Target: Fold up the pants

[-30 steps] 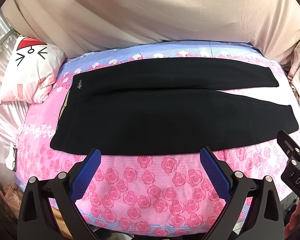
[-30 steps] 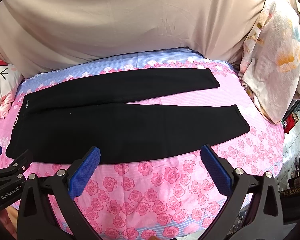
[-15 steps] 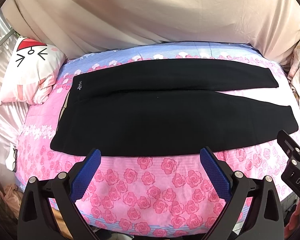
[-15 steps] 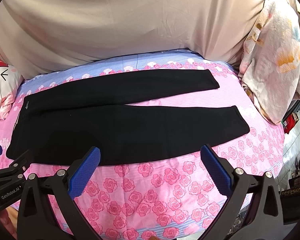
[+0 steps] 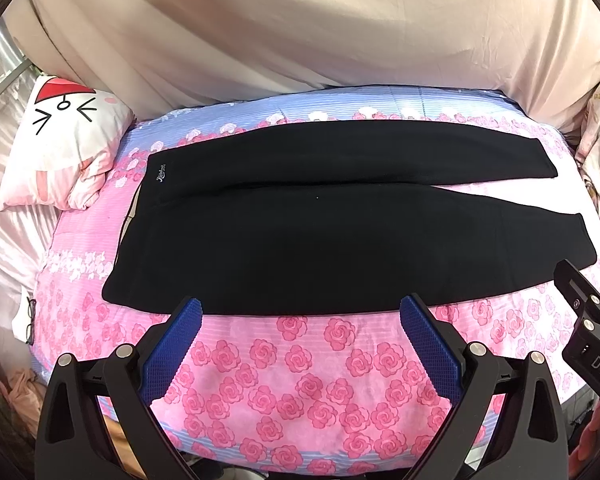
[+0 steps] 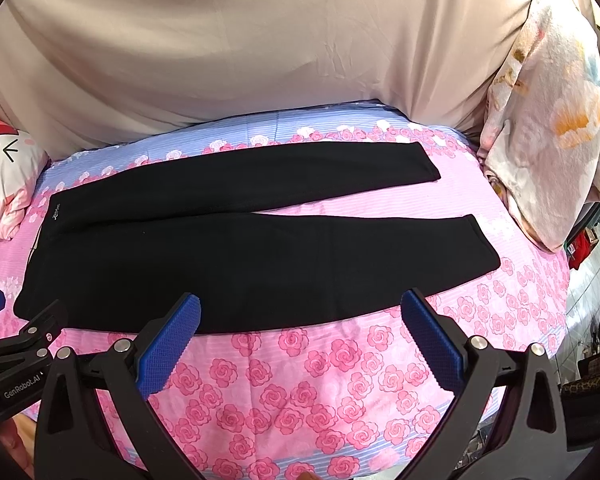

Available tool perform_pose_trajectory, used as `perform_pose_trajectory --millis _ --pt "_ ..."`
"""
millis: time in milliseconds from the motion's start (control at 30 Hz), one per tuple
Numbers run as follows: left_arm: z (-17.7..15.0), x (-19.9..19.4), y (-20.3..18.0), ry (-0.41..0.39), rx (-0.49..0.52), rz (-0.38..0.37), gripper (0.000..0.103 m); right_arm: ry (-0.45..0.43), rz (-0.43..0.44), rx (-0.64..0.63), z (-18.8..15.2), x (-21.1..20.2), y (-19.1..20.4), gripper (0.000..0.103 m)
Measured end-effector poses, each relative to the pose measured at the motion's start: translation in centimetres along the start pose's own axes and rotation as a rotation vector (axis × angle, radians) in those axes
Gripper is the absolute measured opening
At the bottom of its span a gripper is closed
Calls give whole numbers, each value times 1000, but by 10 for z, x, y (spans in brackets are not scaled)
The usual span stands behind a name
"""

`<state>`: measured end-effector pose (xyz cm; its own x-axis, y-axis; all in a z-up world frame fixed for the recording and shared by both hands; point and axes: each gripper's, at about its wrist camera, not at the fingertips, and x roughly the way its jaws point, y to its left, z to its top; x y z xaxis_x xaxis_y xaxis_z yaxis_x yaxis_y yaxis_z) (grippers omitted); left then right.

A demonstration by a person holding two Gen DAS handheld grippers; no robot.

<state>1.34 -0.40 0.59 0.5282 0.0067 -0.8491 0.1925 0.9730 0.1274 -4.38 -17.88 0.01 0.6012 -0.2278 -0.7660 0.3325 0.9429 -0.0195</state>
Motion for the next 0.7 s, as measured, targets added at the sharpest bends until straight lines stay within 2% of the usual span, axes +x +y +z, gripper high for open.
perform_pose_trajectory --millis 700 --pt "0 -1 3 -2 -6 4 98 -2 4 -2 3 -2 5 98"
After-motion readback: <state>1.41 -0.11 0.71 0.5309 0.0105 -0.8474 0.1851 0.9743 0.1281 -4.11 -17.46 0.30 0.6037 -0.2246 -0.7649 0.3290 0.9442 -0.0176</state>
